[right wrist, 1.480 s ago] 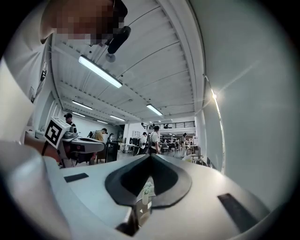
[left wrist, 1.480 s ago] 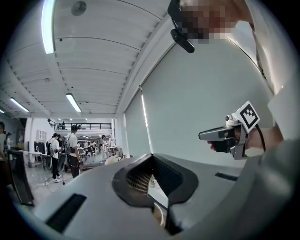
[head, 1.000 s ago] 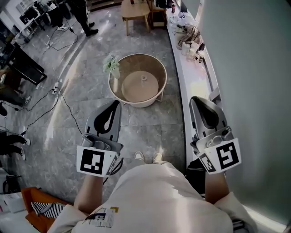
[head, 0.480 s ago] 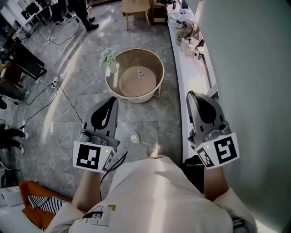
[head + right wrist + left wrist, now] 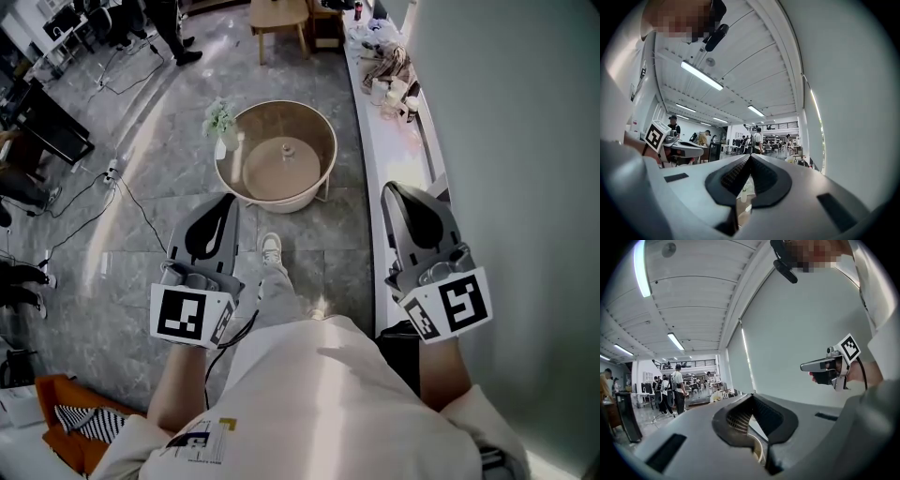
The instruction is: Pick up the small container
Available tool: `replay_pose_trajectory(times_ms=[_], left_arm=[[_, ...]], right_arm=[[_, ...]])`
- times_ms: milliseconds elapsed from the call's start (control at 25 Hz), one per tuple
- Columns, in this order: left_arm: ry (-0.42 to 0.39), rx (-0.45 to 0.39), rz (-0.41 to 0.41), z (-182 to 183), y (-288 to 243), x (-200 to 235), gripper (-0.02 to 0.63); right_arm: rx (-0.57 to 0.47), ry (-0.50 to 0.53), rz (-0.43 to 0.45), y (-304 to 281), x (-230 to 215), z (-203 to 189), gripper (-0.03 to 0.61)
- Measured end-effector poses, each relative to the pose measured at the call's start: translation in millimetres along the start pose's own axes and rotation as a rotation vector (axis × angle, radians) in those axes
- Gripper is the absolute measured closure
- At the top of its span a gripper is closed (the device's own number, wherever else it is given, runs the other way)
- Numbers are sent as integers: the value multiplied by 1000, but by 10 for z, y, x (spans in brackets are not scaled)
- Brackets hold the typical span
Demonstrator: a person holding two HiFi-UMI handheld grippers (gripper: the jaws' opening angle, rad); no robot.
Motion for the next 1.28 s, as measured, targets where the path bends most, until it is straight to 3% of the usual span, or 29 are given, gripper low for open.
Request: replay_pose_trajectory(times_ms=[240,600,1280], left_arm=[[-28,-9,-23,-52,-153,86,606],[-35,10,-30,-173,-613,614,606],[-16,25,-93,-176,-1933,2155,606]], right_arm=[[17,-1,-9,-164,52,-98,572],[54,-11,-14,-869,-60,-305,572],[140,-11,-51,-2797,-402,-412,572]])
Point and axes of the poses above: the fingertips, and each gripper's own axes: y backward along the fingers, x to its left, z out of its top, the point moved 8 cm from there along y, backward along the fingers, and after that the axes turned 7 degrees about y, right-handed, at the moved point
